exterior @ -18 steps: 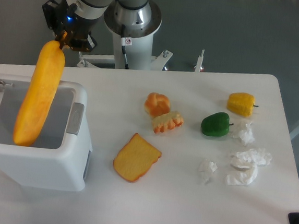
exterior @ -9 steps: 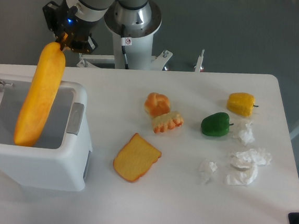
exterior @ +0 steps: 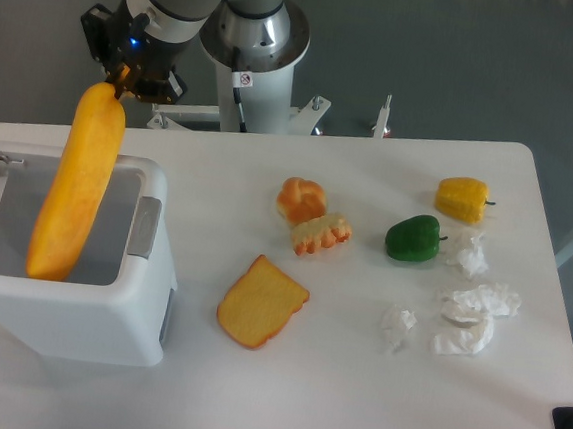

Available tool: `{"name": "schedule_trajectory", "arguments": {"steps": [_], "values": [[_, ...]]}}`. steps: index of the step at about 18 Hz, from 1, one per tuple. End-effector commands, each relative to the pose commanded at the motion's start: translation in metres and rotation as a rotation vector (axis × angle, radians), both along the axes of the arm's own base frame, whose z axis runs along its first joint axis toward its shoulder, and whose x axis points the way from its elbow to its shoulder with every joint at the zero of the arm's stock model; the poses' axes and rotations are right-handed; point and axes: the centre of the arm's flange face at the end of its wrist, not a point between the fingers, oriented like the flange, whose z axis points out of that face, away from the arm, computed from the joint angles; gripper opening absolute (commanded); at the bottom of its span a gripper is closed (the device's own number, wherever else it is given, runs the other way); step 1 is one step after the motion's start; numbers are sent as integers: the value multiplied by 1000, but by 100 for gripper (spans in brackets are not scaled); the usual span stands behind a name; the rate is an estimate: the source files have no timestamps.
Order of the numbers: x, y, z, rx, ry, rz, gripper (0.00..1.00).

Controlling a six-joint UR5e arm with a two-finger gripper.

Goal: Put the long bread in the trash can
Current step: 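Lower the hanging bread into the trash can opening, then open the gripper to drop the bread into the can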

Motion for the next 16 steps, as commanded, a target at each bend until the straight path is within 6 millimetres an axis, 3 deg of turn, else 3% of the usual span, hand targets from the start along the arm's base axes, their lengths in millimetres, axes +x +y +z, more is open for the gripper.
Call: {"name": "schedule_trajectory", "arguments": {"steps": [13,16], "values": [[-2,2,4,4,6,8,7],[-3,4,2,-1,4,8,17]]}}
